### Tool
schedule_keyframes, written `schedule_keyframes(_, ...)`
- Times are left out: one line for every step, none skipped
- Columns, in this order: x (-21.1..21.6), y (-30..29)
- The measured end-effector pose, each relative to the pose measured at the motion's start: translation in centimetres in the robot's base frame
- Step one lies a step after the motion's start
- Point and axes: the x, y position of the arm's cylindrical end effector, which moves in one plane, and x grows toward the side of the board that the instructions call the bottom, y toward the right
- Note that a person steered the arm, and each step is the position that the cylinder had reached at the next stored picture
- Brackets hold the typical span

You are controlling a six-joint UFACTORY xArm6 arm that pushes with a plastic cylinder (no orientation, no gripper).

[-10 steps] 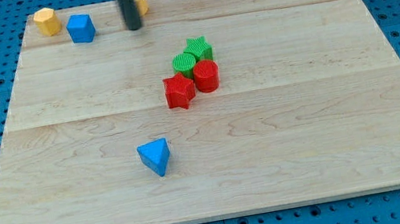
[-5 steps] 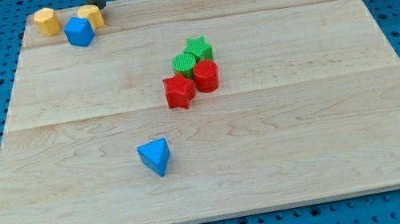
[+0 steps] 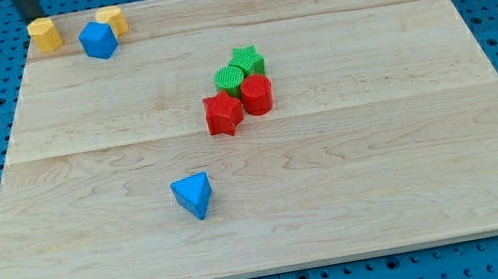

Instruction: Push the blue blocks and the yellow blocks to the top left

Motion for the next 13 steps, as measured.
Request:
schedule_keyframes(1.6,0.9)
schedule_keyframes(3.1,7.0)
schedule_keyframes(3.4,4.8)
schedule_keyframes(9.5,0.4)
schedule_keyframes(20.7,2.5)
schedule_keyframes(31.0,7.3)
schedule_keyframes(39.9,14.4)
schedule_keyframes(38.2,21.5)
schedule_keyframes(33.1,23.0)
schedule_keyframes(27.8,23.4)
schedule_keyframes(27.5,25.4)
schedule_keyframes(28.6,26.2)
schedule_keyframes(28.5,29.6)
